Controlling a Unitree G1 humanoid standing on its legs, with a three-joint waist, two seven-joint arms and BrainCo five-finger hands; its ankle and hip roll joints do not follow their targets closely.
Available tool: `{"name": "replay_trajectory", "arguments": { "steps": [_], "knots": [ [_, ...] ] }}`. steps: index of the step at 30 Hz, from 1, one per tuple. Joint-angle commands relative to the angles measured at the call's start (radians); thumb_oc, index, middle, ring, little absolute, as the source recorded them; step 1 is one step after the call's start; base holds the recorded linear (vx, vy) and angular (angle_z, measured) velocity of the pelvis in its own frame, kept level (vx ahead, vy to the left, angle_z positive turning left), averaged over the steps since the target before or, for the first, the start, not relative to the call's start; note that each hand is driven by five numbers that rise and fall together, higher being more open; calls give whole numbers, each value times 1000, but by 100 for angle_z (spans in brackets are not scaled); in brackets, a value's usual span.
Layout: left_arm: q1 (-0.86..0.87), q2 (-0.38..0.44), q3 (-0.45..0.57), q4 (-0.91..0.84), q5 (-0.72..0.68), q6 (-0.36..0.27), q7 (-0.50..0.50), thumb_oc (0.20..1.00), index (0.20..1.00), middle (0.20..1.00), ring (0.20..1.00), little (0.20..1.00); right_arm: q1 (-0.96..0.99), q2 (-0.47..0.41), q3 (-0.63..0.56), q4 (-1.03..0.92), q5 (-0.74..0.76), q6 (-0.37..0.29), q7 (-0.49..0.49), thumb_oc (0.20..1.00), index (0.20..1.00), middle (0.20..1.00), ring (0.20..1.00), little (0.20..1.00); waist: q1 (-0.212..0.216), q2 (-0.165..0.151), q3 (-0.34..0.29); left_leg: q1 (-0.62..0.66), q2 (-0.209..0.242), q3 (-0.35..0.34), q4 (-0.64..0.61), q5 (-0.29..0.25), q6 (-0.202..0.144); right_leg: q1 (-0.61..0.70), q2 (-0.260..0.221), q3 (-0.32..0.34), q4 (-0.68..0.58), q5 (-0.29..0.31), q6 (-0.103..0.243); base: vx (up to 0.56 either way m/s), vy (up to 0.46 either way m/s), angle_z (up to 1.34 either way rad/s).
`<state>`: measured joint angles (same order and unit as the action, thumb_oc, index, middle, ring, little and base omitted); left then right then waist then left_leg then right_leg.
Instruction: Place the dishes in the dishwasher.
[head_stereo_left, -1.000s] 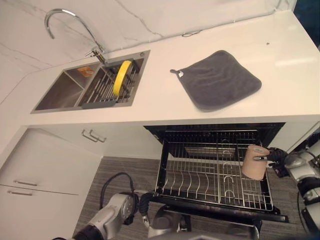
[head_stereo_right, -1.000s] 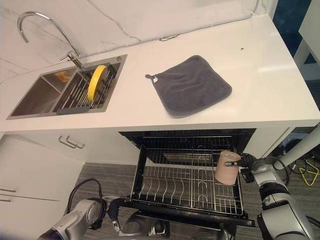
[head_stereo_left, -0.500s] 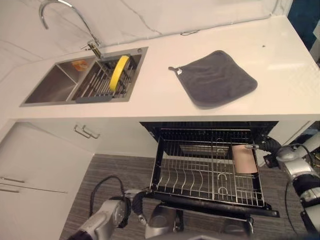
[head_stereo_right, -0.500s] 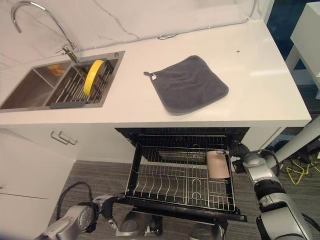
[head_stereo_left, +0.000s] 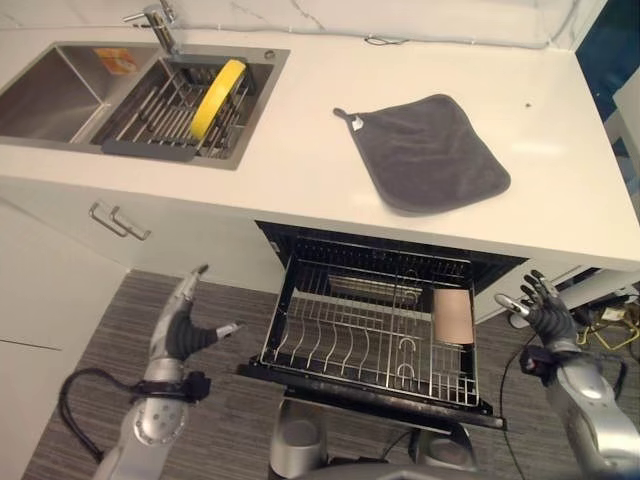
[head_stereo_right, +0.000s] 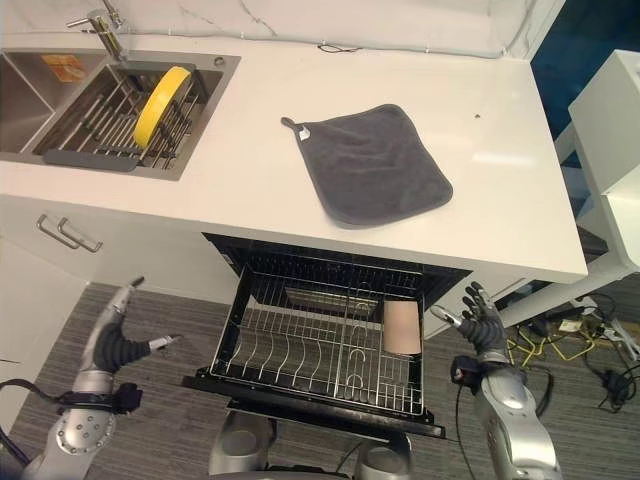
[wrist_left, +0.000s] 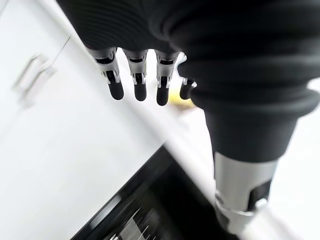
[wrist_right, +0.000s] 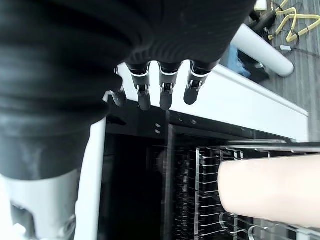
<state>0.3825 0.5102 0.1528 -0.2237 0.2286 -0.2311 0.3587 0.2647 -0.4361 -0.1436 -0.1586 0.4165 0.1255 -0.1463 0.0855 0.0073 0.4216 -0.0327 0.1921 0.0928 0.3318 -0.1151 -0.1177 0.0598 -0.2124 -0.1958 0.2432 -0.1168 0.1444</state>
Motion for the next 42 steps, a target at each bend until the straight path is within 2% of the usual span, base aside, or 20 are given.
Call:
{"name": "replay_trajectory", "arguments": {
  "steps": [1, 2, 7, 13, 14, 19, 23, 26, 28, 30, 32, 33, 34, 35, 36, 37, 38, 39, 40, 42],
  "knots": [
    [25, 58, 30, -48, -75, -126, 80, 1000, 1000, 1000, 1000, 1000, -72, -3, -50, -33, 49, -114, 2, 1000, 1000, 1000, 1000, 1000, 3, -42, -64, -181, 21, -27, 155, 131, -20, 153, 28, -6, -101, 25, -65, -26, -55, -6],
    [16, 47, 59, -71, -99, -155, 103, 1000, 1000, 1000, 1000, 1000, -45, 7, -71, -75, 68, -129, 2, 1000, 1000, 1000, 1000, 1000, -6, -51, -78, -169, 27, -14, 143, 127, -21, 163, 32, 0, -112, 24, -61, -30, -36, -8],
    [1, 26, 95, -116, -124, -195, 145, 1000, 1000, 1000, 1000, 1000, -9, 18, -100, -163, 57, -159, -19, 1000, 1000, 1000, 1000, 1000, -28, -61, -118, -136, 31, 19, 94, 115, -23, 181, 39, 14, -150, 20, -53, -62, -7, -17],
    [-47, 14, 89, -147, -111, -206, 230, 1000, 1000, 1000, 1000, 1000, -37, 9, -95, -243, 17, -247, -16, 1000, 1000, 1000, 1000, 1000, -49, -61, -165, -81, 28, 67, -16, 106, -24, 188, 39, 19, -215, 35, -42, -135, 17, -14],
    [-77, 10, 84, -146, -106, -214, 266, 1000, 1000, 1000, 1000, 1000, -60, 3, -89, -265, -4, -298, -18, 1000, 1000, 1000, 1000, 1000, -56, -61, -184, -55, 20, 80, -77, 103, -21, 182, 38, 19, -239, 48, -37, -191, 20, -6],
    [-174, 6, 64, -147, -67, -233, 354, 1000, 1000, 1000, 1000, 1000, -141, -27, -73, -298, -21, -386, -49, 1000, 1000, 1000, 1000, 1000, -71, -47, -237, 30, 2, 90, -254, 142, -19, 153, 42, 11, -295, 85, -29, -185, 10, -1],
    [-242, -5, 69, -156, -34, -237, 398, 1000, 1000, 1000, 1000, 1000, -196, -60, -87, -344, 3, -447, -63, 1000, 1000, 1000, 1000, 1000, -89, -20, -297, 117, -4, 89, -391, 163, -19, 108, 61, 7, -330, 102, -35, -193, -86, 7],
    [-237, -16, 91, -166, -42, -228, 403, 1000, 1000, 1000, 1000, 1000, -225, -85, -104, -370, 23, -442, -51, 1000, 1000, 1000, 1000, 1000, -80, -13, -310, 105, -4, 90, -362, 152, -27, 93, 73, 4, -330, 96, -48, -115, -125, 10],
    [-223, -34, 110, -179, -93, -246, 367, 1000, 1000, 1000, 1000, 1000, -221, -101, -125, -386, 1, -438, -65, 1000, 1000, 1000, 1000, 1000, -70, -21, -306, 46, -9, 109, -252, 153, -39, 89, 62, -9, -330, 100, -52, -166, -85, 11],
    [-206, -54, 122, -194, -120, -268, 341, 1000, 1000, 1000, 1000, 1000, -237, -126, -139, -380, -8, -421, -81, 1000, 1000, 1000, 1000, 1000, -56, -34, -295, -9, -17, 37, -143, 139, -43, 84, 55, 10, -330, 108, -55, -205, 150, 29],
    [-197, -61, 113, -207, -109, -283, 342, 1000, 1000, 1000, 1000, 1000, -279, -150, -138, -356, 5, -421, -81, 1000, 1000, 1000, 1000, 1000, -61, -43, -295, 5, 49, 10, -126, 149, -55, 67, 41, 42, -330, 122, -48, -266, 528, 8],
    [-204, -56, 102, -208, -98, -281, 360, 1000, 1000, 1000, 1000, 1000, -298, -167, -144, -341, 17, -425, -66, 1000, 1000, 1000, 1000, 1000, -69, -42, -299, 32, 114, -2, -156, 187, -72, 56, 25, 62, -330, 129, -38, -254, 734, -16],
    [-214, -54, 94, -205, -94, -275, 377, 1000, 1000, 1000, 1000, 1000, -308, -184, -149, -333, 26, -432, -59, 1000, 1000, 1000, 1000, 1000, -78, -38, -301, 49, 142, -7, -183, 214, -77, 44, 12, 71, -330, 143, -28, -268, 836, -24],
    [-221, -50, 93, -193, -97, -277, 393, 1000, 1000, 1000, 1000, 1000, -313, -200, -157, -330, 50, -442, -43, 1000, 1000, 1000, 1000, 1000, -84, -32, -303, 72, 151, -25, -208, 204, -83, 35, -11, 84, -330, 152, -8, -249, 790, -13],
    [-225, -46, 97, -182, -98, -294, 401, 1000, 1000, 1000, 1000, 1000, -314, -210, -166, -331, 58, -448, -39, 1000, 1000, 1000, 1000, 1000, -92, -29, -300, 83, 144, -24, -217, 173, -84, 26, -41, 92, -330, 165, 16, -197, 784, -21],
    [-234, -43, 97, -170, -108, -321, 400, 1000, 1000, 1000, 1000, 1000, -316, -213, -172, -331, 67, -451, -46, 1000, 1000, 1000, 1000, 1000, -106, -28, -296, 98, 141, 6, -222, 118, -84, 20, -78, 95, -330, 177, 44, -241, 891, -19],
    [-275, -38, 92, -146, -149, -361, 363, 1000, 1000, 1000, 1000, 1000, -321, -186, -182, -322, 51, -462, -51, 1000, 1000, 1000, 1000, 1000, -117, -34, -274, 96, 127, 49, -194, 49, -84, 7, -152, 91, -330, 221, 86, -239, 853, -8],
    [-304, -39, 84, -135, -176, -376, 328, 1000, 1000, 1000, 1000, 1000, -320, -167, -189, -313, 16, -483, -58, 1000, 1000, 1000, 1000, 1000, -113, -41, -259, 81, 96, 41, -167, 15, -73, 1, -188, 82, -330, 257, 98, -269, 817, 34],
    [-336, -42, 71, -132, -191, -367, 287, 1000, 1000, 1000, 1000, 1000, -315, -140, -191, -319, -7, -499, -59, 1000, 1000, 1000, 1000, 1000, -106, -53, -243, 58, 53, 51, -121, -27, -61, -5, -249, 39, -330, 319, 105, -193, 582, 54],
    [-355, -33, 58, -137, -176, -335, 266, 1000, 1000, 1000, 1000, 1000, -306, -101, -190, -335, 18, -488, -32, 1000, 1000, 1000, 1000, 1000, -88, -70, -228, 58, 18, 93, -98, -51, -49, -20, -295, -95, -307, 408, 109, -178, 589, 64]
  ]
}}
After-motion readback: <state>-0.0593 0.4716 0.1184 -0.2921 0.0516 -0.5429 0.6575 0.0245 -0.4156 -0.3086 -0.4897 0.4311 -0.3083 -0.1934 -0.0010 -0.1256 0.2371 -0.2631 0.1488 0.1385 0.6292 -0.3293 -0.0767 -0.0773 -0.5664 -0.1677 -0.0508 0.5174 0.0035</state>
